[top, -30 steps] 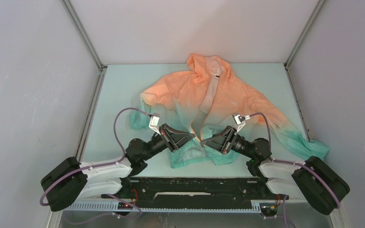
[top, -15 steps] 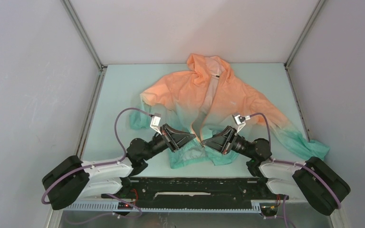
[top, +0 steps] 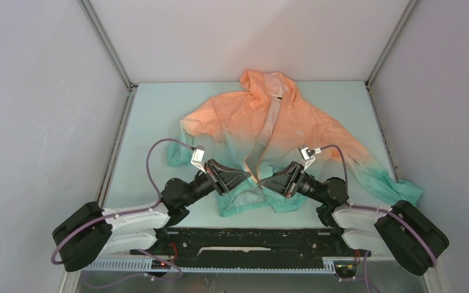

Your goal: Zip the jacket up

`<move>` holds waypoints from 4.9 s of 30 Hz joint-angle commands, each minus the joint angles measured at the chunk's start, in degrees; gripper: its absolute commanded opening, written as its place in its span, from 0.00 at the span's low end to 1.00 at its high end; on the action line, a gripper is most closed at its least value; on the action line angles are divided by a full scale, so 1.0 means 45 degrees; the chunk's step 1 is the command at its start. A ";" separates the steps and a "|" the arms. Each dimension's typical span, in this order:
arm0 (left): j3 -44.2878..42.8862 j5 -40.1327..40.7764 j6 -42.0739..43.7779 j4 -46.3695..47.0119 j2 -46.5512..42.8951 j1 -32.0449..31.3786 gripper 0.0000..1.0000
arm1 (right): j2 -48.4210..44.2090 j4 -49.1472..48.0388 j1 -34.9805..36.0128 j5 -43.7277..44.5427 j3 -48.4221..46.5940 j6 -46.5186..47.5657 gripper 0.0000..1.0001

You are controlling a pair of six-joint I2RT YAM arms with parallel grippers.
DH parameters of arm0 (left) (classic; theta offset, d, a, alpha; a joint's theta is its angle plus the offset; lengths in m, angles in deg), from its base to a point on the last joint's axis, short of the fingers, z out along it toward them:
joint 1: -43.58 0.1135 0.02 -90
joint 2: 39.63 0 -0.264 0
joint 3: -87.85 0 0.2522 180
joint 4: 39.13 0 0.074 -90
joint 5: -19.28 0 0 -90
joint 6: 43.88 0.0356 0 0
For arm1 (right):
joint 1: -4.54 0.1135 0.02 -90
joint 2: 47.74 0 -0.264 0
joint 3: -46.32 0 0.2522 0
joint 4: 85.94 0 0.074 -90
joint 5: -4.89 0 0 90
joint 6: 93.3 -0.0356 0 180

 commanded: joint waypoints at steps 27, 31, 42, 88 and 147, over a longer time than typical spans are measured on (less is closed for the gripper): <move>-0.0092 -0.0272 0.0403 -0.0046 -0.0505 -0.0059 0.00 | -0.0292 -0.0790 0.0040 -0.0130 -0.0247 0.0061 0.00; -0.0103 -0.0214 0.0545 -0.0410 -0.0811 -0.0074 0.00 | -0.0287 -0.0798 0.0018 -0.0102 -0.0236 0.0040 0.00; -0.0206 -0.0332 0.0432 -0.0156 -0.0605 -0.0078 0.00 | -0.0238 -0.0799 0.0115 -0.0162 -0.0364 0.0051 0.00; 0.0095 0.0442 -0.0341 0.1414 0.0698 -0.1219 0.00 | -0.0039 -0.0831 0.0528 0.1579 -0.0996 -0.0130 0.00; -0.0780 0.0003 -0.0535 -0.0764 0.0383 -0.1367 0.39 | -0.0183 -0.0847 0.1223 0.2472 -0.0663 -0.0678 0.00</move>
